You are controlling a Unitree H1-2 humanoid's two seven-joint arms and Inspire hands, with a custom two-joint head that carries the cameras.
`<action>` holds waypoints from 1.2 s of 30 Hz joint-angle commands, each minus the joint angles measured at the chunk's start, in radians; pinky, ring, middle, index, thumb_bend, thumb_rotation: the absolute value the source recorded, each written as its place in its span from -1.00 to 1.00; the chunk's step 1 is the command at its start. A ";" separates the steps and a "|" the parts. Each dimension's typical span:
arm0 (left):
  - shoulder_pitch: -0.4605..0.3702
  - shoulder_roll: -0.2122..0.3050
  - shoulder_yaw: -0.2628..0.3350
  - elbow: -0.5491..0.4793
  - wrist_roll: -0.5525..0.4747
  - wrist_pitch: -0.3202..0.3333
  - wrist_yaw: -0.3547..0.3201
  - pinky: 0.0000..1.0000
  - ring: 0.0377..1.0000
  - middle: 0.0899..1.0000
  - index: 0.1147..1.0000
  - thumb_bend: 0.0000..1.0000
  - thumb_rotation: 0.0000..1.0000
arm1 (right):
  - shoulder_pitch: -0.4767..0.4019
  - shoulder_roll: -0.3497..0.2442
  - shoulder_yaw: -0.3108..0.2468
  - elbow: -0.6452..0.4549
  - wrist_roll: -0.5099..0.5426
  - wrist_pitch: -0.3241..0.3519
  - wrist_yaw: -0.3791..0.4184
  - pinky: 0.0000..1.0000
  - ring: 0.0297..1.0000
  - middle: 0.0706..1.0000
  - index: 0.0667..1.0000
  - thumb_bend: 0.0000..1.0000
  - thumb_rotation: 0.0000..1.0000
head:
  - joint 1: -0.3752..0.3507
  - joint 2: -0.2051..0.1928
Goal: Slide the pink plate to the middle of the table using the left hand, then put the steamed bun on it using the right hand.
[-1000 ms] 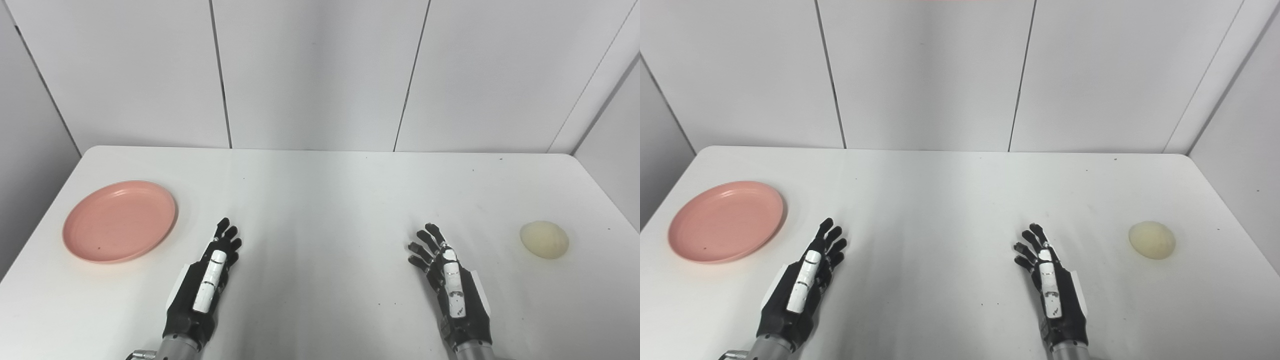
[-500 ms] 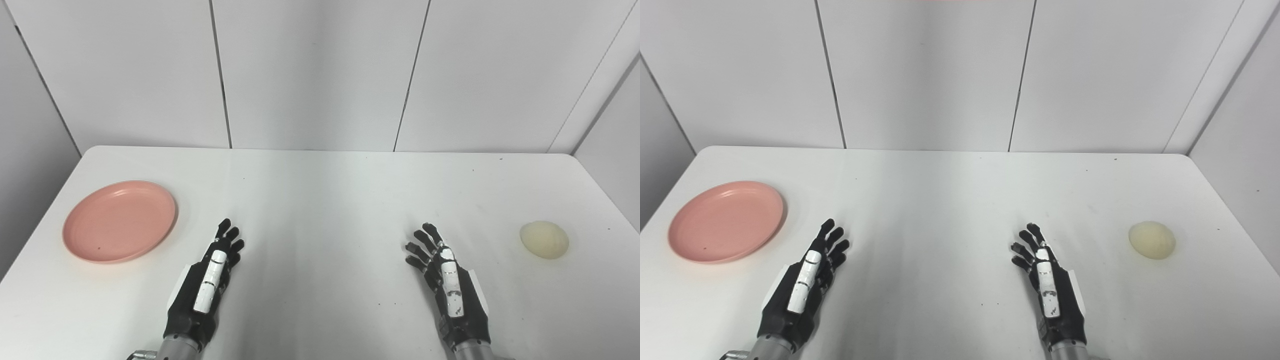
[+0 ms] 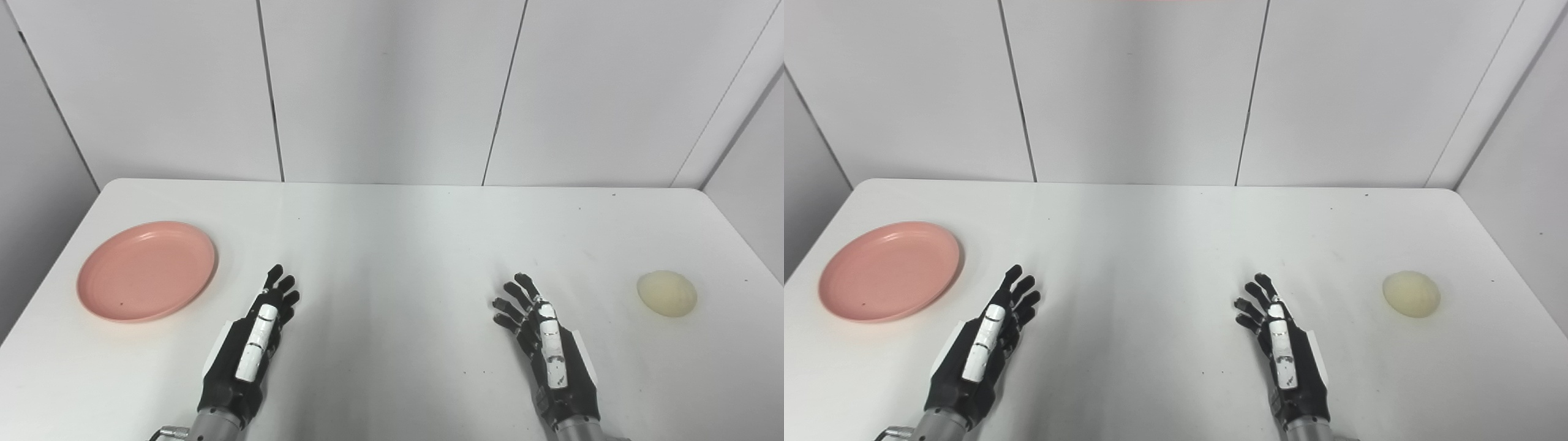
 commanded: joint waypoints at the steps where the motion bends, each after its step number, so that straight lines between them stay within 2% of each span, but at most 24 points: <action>1: -0.027 0.002 -0.002 -0.025 0.005 0.000 -0.004 0.98 0.91 0.95 1.00 0.28 0.82 | -0.013 -0.002 0.003 -0.037 0.005 -0.001 0.012 0.63 0.63 0.78 0.82 0.59 1.00 | 0.000 -0.001; 24: -0.027 -0.003 0.002 -0.015 -0.001 -0.006 -0.002 1.00 0.92 0.95 1.00 0.24 0.82 | -0.015 -0.005 0.002 -0.029 0.004 -0.004 0.009 0.63 0.63 0.77 0.82 0.60 1.00 | 0.003 -0.004; 36: -0.027 0.000 0.000 -0.011 0.003 -0.014 -0.004 0.97 0.92 0.96 1.00 0.29 0.81 | -0.014 -0.008 0.002 -0.031 0.002 -0.002 0.011 0.63 0.63 0.77 0.82 0.60 1.00 | 0.004 -0.004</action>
